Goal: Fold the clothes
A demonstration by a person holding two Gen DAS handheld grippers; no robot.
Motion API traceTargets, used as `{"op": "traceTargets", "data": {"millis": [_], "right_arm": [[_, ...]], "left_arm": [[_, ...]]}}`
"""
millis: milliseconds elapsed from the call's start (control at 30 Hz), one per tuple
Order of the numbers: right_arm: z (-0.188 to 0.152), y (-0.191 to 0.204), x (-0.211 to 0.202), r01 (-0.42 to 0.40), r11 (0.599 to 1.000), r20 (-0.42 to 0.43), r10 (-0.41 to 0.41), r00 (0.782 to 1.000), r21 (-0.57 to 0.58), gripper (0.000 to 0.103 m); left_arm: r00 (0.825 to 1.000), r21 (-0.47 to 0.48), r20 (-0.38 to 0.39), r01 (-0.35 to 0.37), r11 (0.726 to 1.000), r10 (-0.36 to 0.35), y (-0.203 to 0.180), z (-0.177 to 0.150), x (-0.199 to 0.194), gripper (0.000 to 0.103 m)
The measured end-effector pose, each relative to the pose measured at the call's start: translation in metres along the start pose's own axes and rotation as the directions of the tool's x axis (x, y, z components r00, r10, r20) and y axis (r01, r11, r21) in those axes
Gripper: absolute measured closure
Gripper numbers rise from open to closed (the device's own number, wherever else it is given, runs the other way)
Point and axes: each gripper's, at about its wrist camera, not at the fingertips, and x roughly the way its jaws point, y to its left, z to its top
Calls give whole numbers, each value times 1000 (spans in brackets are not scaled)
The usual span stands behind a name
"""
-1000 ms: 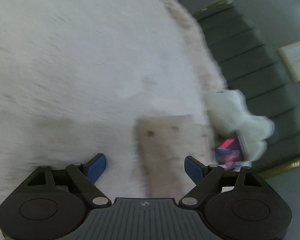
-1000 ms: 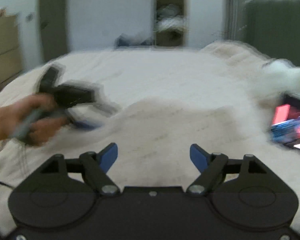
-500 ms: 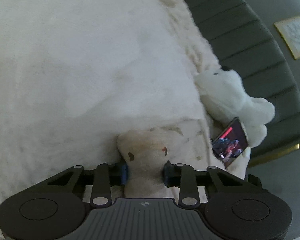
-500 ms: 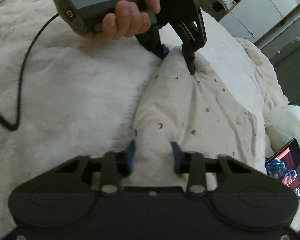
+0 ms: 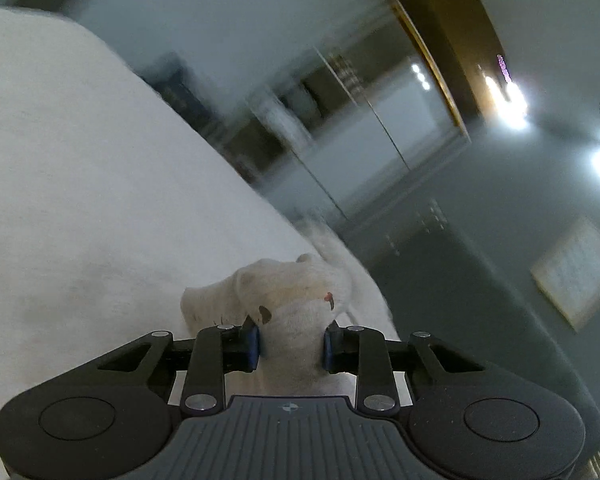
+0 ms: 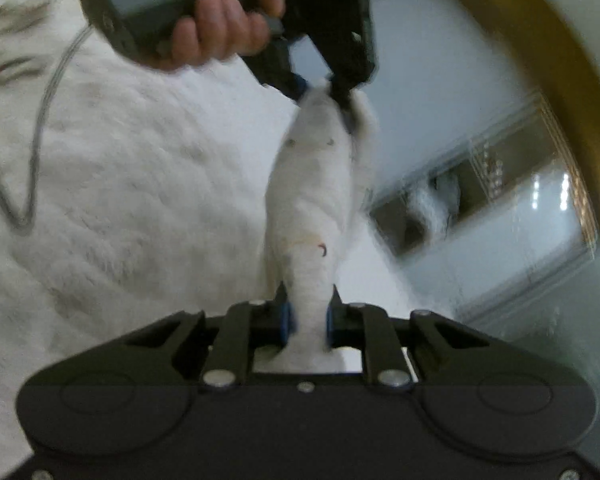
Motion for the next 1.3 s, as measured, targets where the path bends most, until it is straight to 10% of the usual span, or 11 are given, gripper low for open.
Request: {"op": "traceTargets", "data": {"millis": [167, 300, 500, 600, 733, 800, 933, 1033, 1100, 1133, 1300], "right_arm": [[-73, 125, -29, -90, 916, 195, 178, 964, -391, 88], [-121, 174, -57, -25, 873, 266, 176, 948, -488, 83], [-155, 145, -84, -92, 957, 102, 124, 987, -276, 59], [-149, 93, -90, -202, 962, -7, 207, 978, 183, 40], [-152, 43, -84, -300, 625, 75, 360, 930, 720, 33], [-177, 29, -61, -298, 206, 188, 426, 885, 932, 33], [-191, 32, -26, -207, -80, 221, 421, 880, 975, 37], [-195, 41, -17, -153, -208, 225, 384, 895, 966, 65], [-191, 49, -13, -155, -287, 257, 365, 895, 945, 100], [-189, 54, -10, -160, -311, 272, 362, 891, 937, 100], [-164, 58, -14, -123, -194, 198, 438, 877, 973, 100]], "left_arm": [[966, -25, -13, -259, 966, 259, 56, -115, -114, 76], [957, -218, -86, -288, 932, 276, 107, -144, -152, 66], [947, -59, -10, -322, 945, 322, 80, -115, -188, 56], [935, 5, 89, -345, 939, 343, 64, -99, -208, 46], [966, 80, -16, -255, 964, 257, 57, -92, -188, 38], [971, 141, -98, -206, 968, 220, 57, -94, -164, 38], [951, 267, -159, -218, 939, 266, 58, -97, -122, 48], [945, 249, -223, -184, 951, 241, 76, -97, -107, 93], [943, 210, -261, -153, 966, 206, 88, -93, -103, 95], [944, 210, -252, -163, 964, 214, 91, -90, -101, 96], [902, 236, -270, -277, 932, 337, 104, -93, -88, 78]]}}
